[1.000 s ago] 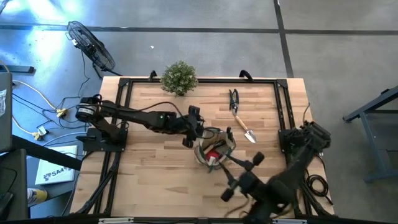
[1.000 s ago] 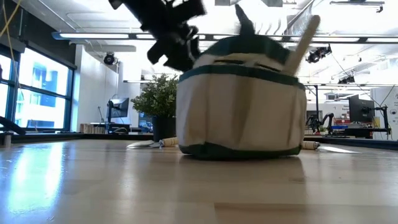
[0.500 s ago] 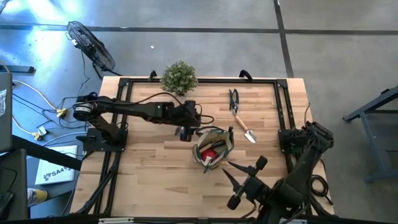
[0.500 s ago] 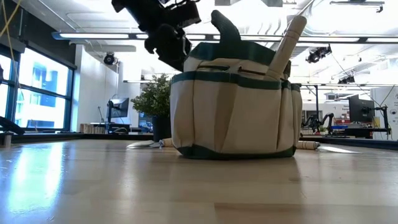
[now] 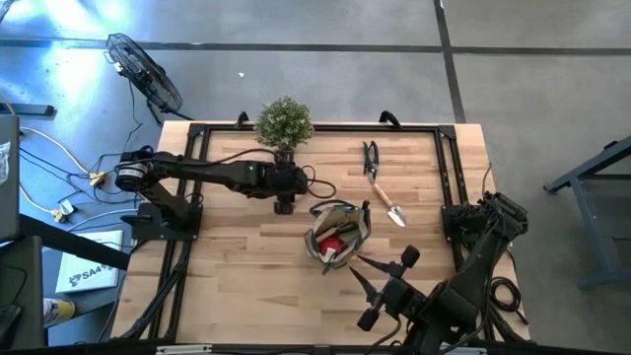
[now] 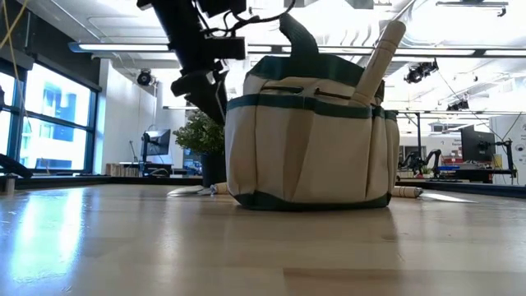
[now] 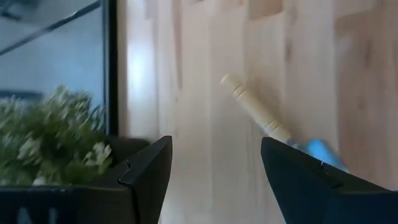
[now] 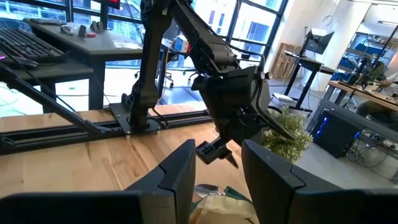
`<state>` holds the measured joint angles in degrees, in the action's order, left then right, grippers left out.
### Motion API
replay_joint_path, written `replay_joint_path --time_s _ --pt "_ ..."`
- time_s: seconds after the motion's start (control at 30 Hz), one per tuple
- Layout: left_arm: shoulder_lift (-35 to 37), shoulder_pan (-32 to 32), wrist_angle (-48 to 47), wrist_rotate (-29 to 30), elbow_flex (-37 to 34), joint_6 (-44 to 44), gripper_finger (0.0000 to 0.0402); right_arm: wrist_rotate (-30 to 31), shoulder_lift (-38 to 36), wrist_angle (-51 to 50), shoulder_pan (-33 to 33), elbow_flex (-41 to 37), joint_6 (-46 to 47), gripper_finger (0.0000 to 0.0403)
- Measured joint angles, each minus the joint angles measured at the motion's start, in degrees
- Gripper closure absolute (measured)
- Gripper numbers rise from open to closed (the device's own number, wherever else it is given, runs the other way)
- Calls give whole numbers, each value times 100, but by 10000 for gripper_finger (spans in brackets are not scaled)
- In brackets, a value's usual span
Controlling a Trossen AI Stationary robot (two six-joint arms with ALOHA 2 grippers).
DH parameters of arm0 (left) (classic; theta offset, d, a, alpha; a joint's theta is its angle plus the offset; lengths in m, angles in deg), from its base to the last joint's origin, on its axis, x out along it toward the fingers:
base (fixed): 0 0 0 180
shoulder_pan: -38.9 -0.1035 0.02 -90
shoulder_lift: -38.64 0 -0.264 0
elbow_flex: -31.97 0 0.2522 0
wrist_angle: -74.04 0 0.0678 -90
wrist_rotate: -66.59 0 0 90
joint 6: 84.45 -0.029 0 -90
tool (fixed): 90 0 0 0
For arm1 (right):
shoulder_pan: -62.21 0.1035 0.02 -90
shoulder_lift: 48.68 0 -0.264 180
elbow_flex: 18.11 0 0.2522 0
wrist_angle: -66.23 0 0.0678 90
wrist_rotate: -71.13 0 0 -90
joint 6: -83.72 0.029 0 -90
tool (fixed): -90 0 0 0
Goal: Pick & Place Garden tools in Gardening bag
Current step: Put the left brown trowel into the green bag
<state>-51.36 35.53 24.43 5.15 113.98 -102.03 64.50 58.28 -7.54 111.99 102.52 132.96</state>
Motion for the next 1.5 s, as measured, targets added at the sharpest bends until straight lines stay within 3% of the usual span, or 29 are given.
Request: replay_joint_path --time_s 0.43,0.63,0.83,1.3,1.5 --pt "-4 -2 -849 141 -2 1034 162 -126 0 0 -20 0 31 282" --pt "-4 0 -842 -1014 -2 987 162 -134 0 9 -151 0 63 282" --pt "-4 -204 -962 -842 -2 859 162 -482 0 69 -351 0 65 282" --pt "-111 -1236 -1076 -2147 -9 1204 162 -738 0 72 -442 0 47 282" --pt "-212 -1316 -1073 -2310 -13 1694 162 -861 0 70 -442 0 43 282"
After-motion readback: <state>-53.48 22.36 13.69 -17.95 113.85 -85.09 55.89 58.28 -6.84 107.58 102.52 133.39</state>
